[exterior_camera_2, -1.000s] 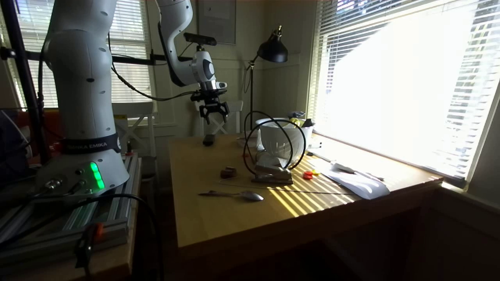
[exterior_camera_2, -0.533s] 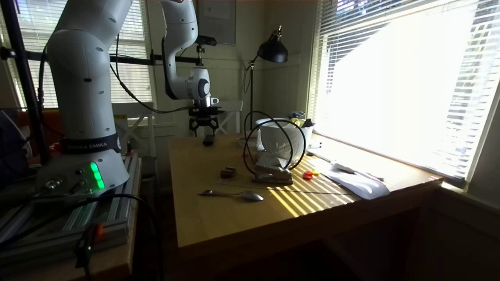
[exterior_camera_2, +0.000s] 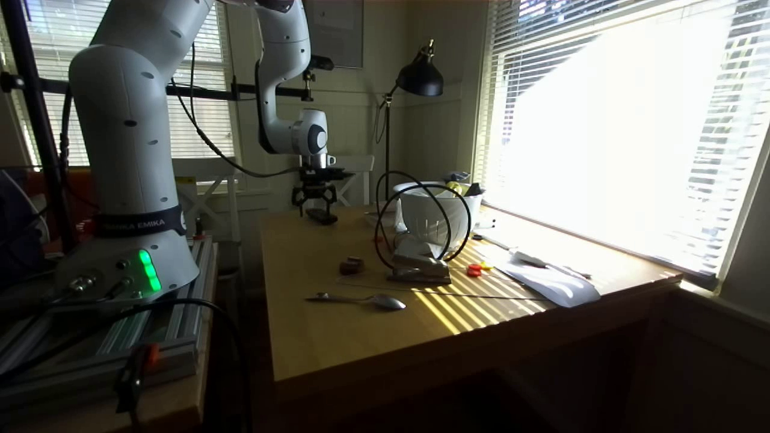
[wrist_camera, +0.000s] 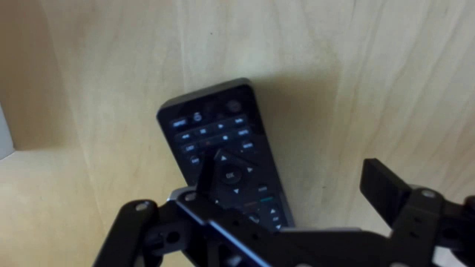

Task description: Put the black remote, the stapler and the silver spoon inside the white colander

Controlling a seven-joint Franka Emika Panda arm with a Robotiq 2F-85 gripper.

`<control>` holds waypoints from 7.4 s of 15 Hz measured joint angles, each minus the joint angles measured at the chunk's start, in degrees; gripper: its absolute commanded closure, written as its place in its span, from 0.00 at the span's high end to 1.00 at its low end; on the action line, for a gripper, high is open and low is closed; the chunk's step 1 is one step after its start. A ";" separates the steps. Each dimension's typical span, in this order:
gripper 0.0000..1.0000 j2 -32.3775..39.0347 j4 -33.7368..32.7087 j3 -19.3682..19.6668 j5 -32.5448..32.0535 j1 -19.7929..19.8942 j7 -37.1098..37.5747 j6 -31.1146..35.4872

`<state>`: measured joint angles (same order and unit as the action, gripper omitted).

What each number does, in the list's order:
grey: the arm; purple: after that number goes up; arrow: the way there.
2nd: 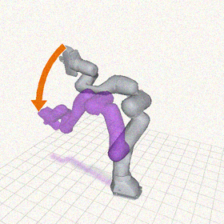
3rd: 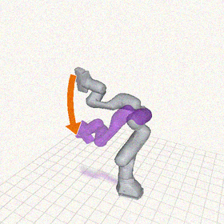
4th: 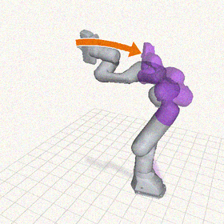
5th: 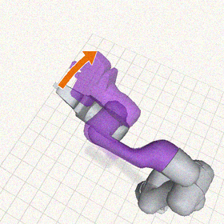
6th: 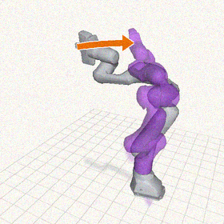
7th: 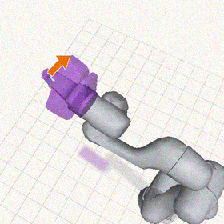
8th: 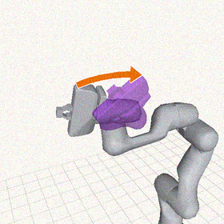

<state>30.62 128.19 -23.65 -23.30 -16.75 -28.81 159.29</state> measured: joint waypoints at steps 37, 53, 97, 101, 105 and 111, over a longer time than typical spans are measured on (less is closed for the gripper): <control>0.74 2.82 -5.86 6.88 -12.84 -4.90 -41.13 -1.30; 0.36 -6.22 -4.23 13.20 -13.93 -7.45 -20.83 -6.12; 0.36 -15.65 -4.04 4.06 40.78 21.96 -18.39 5.81; 0.36 -14.32 -6.75 2.78 43.88 27.03 -25.76 0.24; 0.36 -11.86 -8.40 4.75 44.64 27.50 -26.48 -2.57; 0.86 -6.67 -11.01 5.47 44.71 28.27 -30.29 -2.86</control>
<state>23.96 117.18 -18.18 21.41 11.51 -59.11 156.43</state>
